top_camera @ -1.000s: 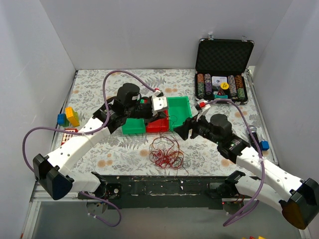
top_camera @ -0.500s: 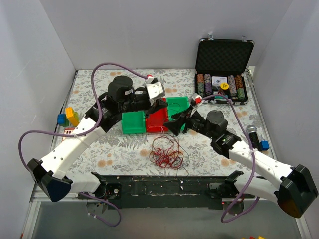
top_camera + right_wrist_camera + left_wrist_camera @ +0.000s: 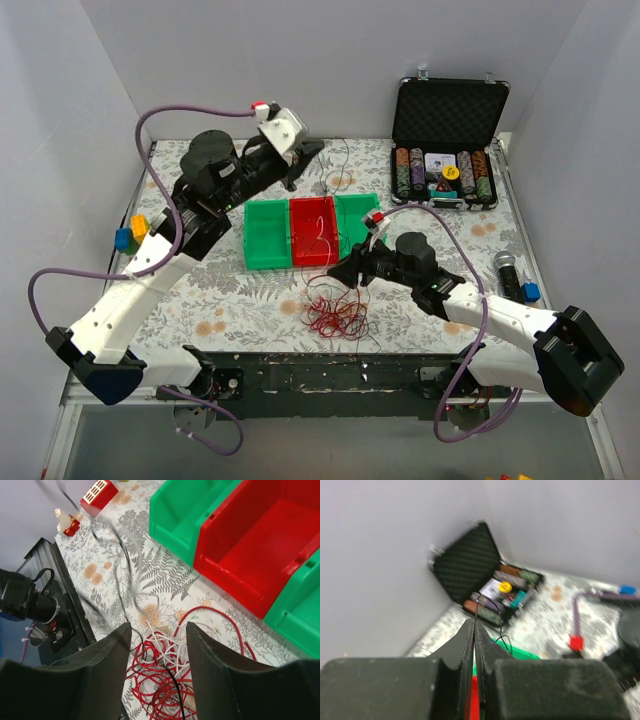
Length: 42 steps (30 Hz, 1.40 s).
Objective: Untangle the cables
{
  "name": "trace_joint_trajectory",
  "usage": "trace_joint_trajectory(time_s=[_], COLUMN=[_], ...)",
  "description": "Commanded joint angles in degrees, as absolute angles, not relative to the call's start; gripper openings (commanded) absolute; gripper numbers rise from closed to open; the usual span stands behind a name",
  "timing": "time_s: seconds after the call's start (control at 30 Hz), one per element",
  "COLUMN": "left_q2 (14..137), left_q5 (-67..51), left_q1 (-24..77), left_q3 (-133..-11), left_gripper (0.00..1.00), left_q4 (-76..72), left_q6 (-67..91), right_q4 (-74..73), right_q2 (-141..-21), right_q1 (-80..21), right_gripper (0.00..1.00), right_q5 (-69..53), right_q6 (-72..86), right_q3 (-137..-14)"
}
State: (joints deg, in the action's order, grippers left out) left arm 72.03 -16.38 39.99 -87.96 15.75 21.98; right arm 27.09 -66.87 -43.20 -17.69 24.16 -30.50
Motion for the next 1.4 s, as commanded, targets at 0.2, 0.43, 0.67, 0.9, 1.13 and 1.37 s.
trace_joint_trajectory(time_s=[0.2,0.43,0.67,0.9,1.13,1.37], left_q2=[74.6,78.2,79.1,77.5,76.6,72.6], left_q5=[-2.6,-2.3,-1.5,3.0,3.5,0.5], left_q1=[40.2,40.2,40.2,40.2,40.2,40.2], left_q3=[-103.9,-116.0,-119.2,-114.7,-112.5,-103.7], left_gripper=[0.0,0.0,0.0,0.02,0.04,0.07], left_q4=[8.9,8.7,2.1,-11.8,-20.0,-19.3], left_q6=[23.9,19.6,13.9,3.3,-4.6,-6.2], right_q4=[24.3,20.9,16.9,9.4,1.5,1.1], right_q2=[-68.1,-69.1,-70.0,-71.3,-70.2,-61.6], right_q1=[-43.5,-43.5,-43.5,-43.5,-43.6,-43.6], right_gripper=[0.25,0.21,0.15,0.04,0.01,0.24], right_q5=[-16.1,-13.8,-10.6,-7.3,-0.5,-1.6], right_q6=[21.1,20.3,20.7,20.2,22.3,21.6], right_q3=[-28.8,-24.8,-22.9,-24.7,-25.7,-27.9])
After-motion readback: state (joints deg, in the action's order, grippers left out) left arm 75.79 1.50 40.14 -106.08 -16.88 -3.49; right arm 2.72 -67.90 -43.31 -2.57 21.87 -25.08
